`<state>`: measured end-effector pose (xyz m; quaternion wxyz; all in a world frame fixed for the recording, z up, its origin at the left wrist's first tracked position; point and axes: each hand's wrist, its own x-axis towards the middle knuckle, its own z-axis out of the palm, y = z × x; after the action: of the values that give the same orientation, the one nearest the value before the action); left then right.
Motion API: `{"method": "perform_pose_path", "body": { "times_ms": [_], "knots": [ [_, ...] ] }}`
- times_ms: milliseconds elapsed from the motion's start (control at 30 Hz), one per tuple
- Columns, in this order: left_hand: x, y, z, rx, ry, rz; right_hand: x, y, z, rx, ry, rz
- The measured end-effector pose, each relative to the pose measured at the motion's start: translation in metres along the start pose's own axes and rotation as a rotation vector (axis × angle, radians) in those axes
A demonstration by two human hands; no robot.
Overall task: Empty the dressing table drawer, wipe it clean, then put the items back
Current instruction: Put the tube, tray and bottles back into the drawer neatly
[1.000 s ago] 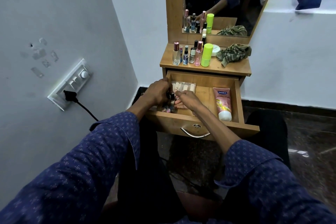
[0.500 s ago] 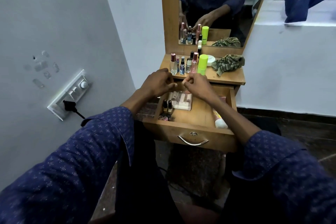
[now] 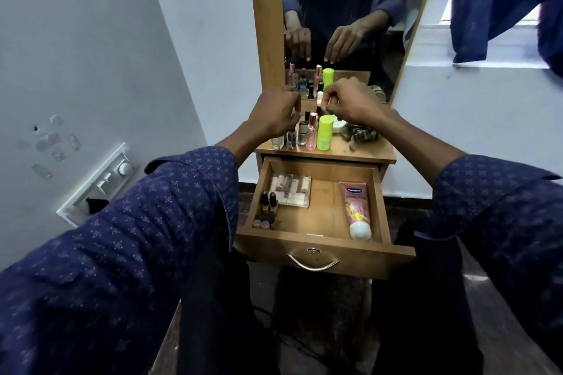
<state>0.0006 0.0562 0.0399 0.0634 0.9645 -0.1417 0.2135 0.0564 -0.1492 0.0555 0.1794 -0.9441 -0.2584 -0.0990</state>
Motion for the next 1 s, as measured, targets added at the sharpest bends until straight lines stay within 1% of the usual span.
{"method": "perform_pose_path", "body": {
  "times_ms": [267, 333, 467, 633, 733, 900, 1000],
  "knots": [
    [0.038, 0.001, 0.019, 0.024, -0.267, -0.024, 0.029, 0.022, 0.006, -0.138, -0.043, -0.033],
    [0.043, 0.001, 0.025, 0.035, -0.296, -0.019, 0.036, 0.026, 0.008, -0.168, -0.04, -0.048],
    [0.048, 0.002, 0.036, 0.008, -0.346, -0.016, 0.045, 0.026, 0.014, -0.209, -0.112, -0.073],
    [0.049, 0.002, 0.044, 0.003, -0.333, -0.026, 0.049, 0.026, 0.028, -0.195, -0.14, -0.036],
    [0.051, 0.002, 0.047, 0.011, -0.302, -0.022, 0.053, 0.029, 0.034, -0.156, -0.104, -0.011],
    [0.049, 0.001, 0.049, 0.02, -0.296, -0.046, 0.047, 0.034, 0.032, -0.081, -0.078, 0.007],
    [0.047, 0.0, 0.047, 0.031, -0.286, -0.066, 0.038, 0.035, 0.025, -0.016, -0.011, 0.014]
  ]
}}
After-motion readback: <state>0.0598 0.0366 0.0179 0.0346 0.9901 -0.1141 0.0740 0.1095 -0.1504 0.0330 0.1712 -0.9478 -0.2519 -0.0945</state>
